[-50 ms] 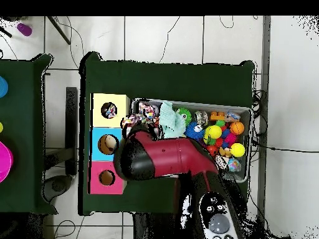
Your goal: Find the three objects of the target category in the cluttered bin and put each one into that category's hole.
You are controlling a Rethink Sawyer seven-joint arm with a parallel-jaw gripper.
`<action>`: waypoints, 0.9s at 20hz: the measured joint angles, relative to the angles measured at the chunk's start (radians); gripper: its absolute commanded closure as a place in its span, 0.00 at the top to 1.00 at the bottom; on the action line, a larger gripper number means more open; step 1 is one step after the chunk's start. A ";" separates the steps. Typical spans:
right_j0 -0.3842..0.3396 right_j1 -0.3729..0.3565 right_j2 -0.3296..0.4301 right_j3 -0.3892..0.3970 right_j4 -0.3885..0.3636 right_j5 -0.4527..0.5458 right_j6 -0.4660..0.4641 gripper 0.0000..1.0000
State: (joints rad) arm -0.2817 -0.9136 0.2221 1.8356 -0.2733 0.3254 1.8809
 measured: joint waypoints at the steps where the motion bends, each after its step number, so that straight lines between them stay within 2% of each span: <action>1: 0.016 0.000 -0.013 -0.003 0.007 0.002 0.001 0.00; 10: 0.246 0.007 -0.188 -0.052 0.091 0.046 0.051 0.00; 18: 0.365 0.054 -0.302 -0.101 0.135 0.046 0.111 0.00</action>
State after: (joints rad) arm 0.0835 -0.8601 -0.0799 1.7351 -0.1381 0.3715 1.9921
